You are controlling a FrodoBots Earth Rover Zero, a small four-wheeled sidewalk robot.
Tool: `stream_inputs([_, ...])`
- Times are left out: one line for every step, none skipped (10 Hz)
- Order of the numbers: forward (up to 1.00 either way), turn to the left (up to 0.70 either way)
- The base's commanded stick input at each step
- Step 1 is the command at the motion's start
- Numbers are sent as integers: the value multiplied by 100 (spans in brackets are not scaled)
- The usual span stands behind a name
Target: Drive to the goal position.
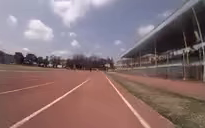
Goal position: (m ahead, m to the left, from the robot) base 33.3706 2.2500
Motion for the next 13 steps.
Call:
stream_inputs([70, 0])
stream_inputs([70, 0])
stream_inputs([70, 0])
stream_inputs([70, 0])
stream_inputs([70, 0])
stream_inputs([70, 0])
stream_inputs([70, 0])
stream_inputs([70, 0])
stream_inputs([70, 0])
stream_inputs([70, 0])
stream_inputs([70, 0])
stream_inputs([70, 0])
stream_inputs([70, 0])
